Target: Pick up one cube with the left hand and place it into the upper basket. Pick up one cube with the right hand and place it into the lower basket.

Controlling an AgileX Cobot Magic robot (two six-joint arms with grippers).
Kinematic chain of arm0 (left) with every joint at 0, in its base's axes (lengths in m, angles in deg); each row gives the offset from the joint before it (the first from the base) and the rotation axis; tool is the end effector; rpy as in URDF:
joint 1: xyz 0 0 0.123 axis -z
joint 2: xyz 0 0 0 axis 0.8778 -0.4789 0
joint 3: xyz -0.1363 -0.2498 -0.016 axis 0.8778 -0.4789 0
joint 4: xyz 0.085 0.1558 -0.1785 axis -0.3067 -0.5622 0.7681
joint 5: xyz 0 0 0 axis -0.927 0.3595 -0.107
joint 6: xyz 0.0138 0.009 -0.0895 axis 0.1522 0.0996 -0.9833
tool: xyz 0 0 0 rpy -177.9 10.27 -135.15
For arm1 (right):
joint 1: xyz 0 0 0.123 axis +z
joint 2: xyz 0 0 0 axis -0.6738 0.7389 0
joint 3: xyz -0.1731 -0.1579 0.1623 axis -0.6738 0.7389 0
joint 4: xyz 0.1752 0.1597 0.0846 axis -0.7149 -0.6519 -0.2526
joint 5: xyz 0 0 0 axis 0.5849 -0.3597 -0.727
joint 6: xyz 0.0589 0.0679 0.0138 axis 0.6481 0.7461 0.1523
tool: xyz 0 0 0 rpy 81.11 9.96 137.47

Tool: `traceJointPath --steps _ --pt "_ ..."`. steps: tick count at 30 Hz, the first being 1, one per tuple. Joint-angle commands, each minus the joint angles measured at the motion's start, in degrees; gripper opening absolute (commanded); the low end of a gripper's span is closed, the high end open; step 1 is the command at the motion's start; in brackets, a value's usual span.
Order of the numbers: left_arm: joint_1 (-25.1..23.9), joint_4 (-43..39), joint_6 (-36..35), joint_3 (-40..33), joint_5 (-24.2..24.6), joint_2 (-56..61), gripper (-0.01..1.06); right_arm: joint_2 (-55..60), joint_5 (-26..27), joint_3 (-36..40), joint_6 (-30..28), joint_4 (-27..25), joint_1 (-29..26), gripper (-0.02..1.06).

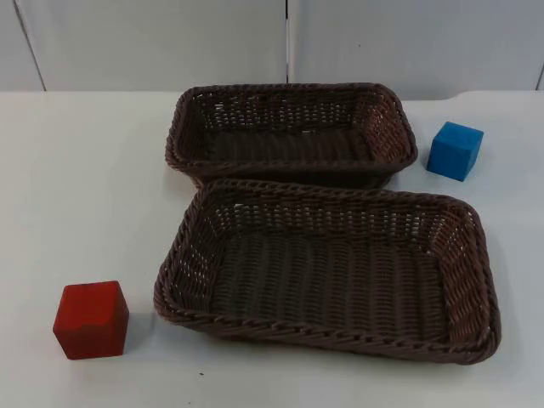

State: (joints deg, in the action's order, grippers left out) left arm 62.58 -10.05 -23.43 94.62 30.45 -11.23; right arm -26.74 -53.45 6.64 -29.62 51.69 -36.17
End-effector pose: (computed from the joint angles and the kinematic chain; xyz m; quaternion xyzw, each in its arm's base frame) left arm -0.0043 0.0007 0.2755 0.0175 0.8577 0.0036 0.5139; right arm -0.0076 -0.0051 0.2815 -0.0226 0.8543 0.0154 0.5191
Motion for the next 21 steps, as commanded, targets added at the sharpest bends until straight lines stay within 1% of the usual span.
traceJointPath --steps 1,2,6,7,12,15,19,21 --pt "-0.2 0.8 0.1 0.7 -0.8 -0.3 1.05 -0.2 0.4 0.3 -0.3 -0.3 -0.3 1.05" --pt "-0.2 0.8 0.1 0.7 -0.8 -0.3 1.05 -0.2 0.4 0.3 -0.3 -0.3 -0.3 1.05" --pt "-0.2 1.5 0.1 2.8 -3.6 -3.3 1.05 -0.2 0.4 0.3 -0.3 -0.3 -0.3 1.05" --pt "-0.2 1.5 0.1 2.8 -3.6 -3.3 1.05 -0.2 0.4 0.3 -0.3 -0.3 -0.3 1.05" --pt "-0.2 1.8 0.1 3.4 -6.9 -6.3 1.05 -0.2 0.4 0.3 -0.3 -0.3 -0.3 1.05" --pt "-0.2 1.9 0.1 3.4 -7.5 -7.1 1.05 -0.2 0.4 0.3 -0.3 -0.3 -0.3 1.05" --pt "-0.2 3.5 0.1 3.4 -8.8 -7.9 1.05 -0.2 0.4 0.3 -0.3 -0.3 -0.3 1.05" --pt "-0.2 5.4 1.5 3.4 -10.0 -8.8 1.05 -0.2 0.4 0.3 -0.3 -0.3 -0.3 1.05"
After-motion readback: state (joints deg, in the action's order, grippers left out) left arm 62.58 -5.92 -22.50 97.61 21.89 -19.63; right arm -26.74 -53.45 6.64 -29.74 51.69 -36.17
